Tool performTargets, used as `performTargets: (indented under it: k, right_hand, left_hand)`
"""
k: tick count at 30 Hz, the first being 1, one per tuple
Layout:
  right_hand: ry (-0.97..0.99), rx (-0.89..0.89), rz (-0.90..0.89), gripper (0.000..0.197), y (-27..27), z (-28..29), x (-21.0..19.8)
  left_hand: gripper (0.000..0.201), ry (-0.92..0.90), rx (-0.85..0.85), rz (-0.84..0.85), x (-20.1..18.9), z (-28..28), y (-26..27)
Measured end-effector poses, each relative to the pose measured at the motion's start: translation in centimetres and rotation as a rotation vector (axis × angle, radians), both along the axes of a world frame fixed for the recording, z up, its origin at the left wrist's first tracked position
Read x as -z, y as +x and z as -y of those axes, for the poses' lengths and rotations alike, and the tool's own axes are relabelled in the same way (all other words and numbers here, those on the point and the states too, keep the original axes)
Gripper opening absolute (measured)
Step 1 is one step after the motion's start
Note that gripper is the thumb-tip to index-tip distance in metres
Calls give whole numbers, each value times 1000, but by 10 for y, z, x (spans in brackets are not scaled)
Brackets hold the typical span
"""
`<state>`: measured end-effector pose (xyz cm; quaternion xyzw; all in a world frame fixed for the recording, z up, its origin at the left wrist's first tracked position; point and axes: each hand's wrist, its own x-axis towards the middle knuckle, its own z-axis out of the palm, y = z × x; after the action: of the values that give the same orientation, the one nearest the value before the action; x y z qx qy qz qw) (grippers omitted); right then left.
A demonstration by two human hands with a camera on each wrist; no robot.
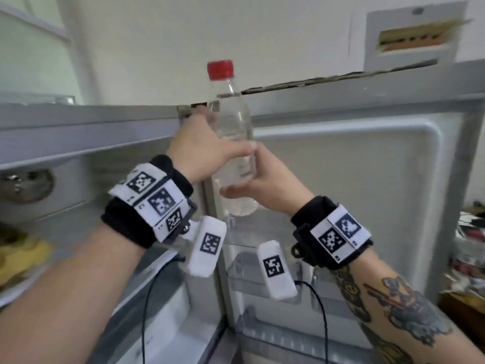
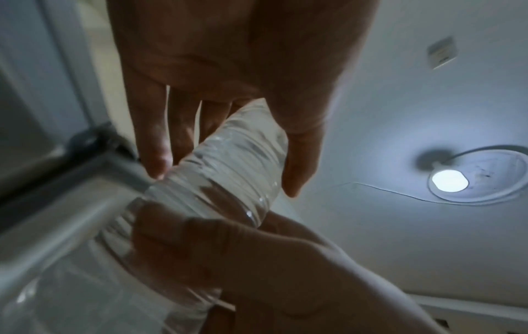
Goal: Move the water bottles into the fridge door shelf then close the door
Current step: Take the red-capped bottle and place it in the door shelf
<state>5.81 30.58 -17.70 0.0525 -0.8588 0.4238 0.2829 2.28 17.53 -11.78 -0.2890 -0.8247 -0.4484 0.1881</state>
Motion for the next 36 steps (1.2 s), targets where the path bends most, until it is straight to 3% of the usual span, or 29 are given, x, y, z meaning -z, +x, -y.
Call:
performTargets:
  k: [6, 10, 13, 19, 26, 32, 34, 36]
  right_hand:
    - [130, 101, 174, 74, 16, -32, 26]
    - [61, 172, 172, 87, 13, -57, 38]
    - [-1, 214, 203, 82, 8, -74, 41]
    - [23, 248, 272, 71, -9, -88, 52]
    - [-6, 272, 257, 51, -11, -100, 68]
    - [38, 330, 240, 12, -15, -108, 78]
    - [47, 322, 226, 17, -16, -107, 82]
    - [64, 314, 199, 34, -16, -105, 87]
  left_hand:
    - [86, 38, 7, 76, 49, -37, -16]
    - [80, -16, -28, 93, 66, -58, -30]
    - [70, -19, -42, 87, 74, -69, -38]
    - [74, -64, -32, 158, 94, -90, -57]
    - [94, -97, 57, 233, 106, -108, -62]
    - [81, -205, 116, 180, 98, -117, -54]
    - [80, -192, 127, 197, 101, -114, -55]
    - [84, -125, 140, 232, 107, -107, -58]
